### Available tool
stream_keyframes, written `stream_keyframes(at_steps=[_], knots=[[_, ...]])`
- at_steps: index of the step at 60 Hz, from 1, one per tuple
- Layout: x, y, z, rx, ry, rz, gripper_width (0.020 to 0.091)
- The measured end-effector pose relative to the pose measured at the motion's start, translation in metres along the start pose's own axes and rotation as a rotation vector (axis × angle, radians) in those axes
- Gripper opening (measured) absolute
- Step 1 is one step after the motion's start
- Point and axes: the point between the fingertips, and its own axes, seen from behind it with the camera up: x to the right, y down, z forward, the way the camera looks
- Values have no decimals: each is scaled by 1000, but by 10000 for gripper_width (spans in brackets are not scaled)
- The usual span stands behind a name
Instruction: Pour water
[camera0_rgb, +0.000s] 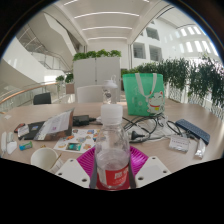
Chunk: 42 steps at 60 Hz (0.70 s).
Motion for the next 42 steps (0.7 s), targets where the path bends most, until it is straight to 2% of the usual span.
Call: stream_keyframes(at_steps=[1, 2, 3, 4, 5, 18, 26, 28, 31, 32, 34, 42], knots=[[-3, 4, 1, -10, 2, 2, 459], [-3, -5, 1, 28, 3, 8, 457], [4, 9, 1, 29, 8, 10, 456], [6, 13, 3, 24, 16, 6, 457], [-5, -8, -7, 22, 18, 7, 457], [-5, -5, -9, 24, 19, 7, 460], [-2, -1, -14, -45, 27, 30, 561], [1, 9, -20, -93, 42, 48, 645], [-1, 16, -29, -130, 49, 68, 836], [-1, 14, -34, -129, 49, 71, 859], [-6, 14, -45, -127, 44, 71, 835], [-20, 16, -99, -156, 58, 40, 837]])
